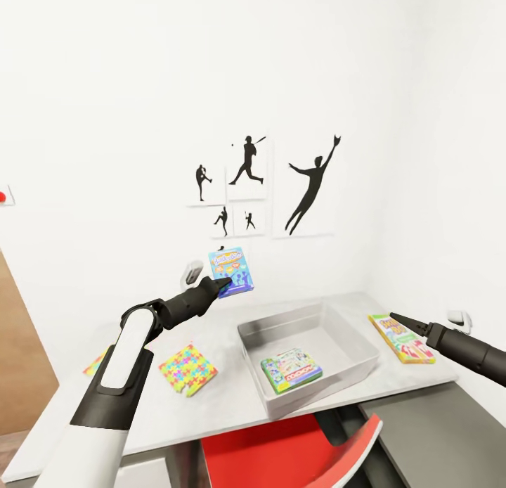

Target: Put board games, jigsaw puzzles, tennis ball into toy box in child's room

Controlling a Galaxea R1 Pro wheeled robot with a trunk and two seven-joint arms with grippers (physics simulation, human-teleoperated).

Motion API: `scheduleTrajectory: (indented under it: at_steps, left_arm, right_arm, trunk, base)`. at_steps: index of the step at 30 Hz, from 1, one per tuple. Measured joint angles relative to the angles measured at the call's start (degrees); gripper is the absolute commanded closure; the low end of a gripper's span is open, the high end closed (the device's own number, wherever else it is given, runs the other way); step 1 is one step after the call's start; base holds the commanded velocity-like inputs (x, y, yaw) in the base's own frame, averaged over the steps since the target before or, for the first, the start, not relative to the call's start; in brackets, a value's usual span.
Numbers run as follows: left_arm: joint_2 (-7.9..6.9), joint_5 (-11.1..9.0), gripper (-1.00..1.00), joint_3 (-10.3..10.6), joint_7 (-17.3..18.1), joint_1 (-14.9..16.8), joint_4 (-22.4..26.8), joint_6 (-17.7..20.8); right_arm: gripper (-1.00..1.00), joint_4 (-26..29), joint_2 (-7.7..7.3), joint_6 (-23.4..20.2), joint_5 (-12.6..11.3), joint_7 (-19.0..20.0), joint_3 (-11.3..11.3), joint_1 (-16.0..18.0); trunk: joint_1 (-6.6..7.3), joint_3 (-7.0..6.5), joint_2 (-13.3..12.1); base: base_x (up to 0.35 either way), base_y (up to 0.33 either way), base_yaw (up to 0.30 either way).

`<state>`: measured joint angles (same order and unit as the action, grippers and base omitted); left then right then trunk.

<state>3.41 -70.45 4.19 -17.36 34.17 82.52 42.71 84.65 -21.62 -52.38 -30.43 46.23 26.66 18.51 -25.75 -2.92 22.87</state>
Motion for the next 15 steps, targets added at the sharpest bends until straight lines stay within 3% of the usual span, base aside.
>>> scheduleTrajectory:
  at_steps: [15]
  left_arm:
    - [0.0, 0.0, 1.0, 0.0, 0.0, 0.0, 0.0, 0.0]
  right_arm:
    - [-1.0, 0.0, 0.0, 0.0, 0.0, 0.0, 0.0, 0.0]
  trunk:
    - [-0.01, 0.0, 0.0]
  base:
    - [0.016, 0.0, 0.0]
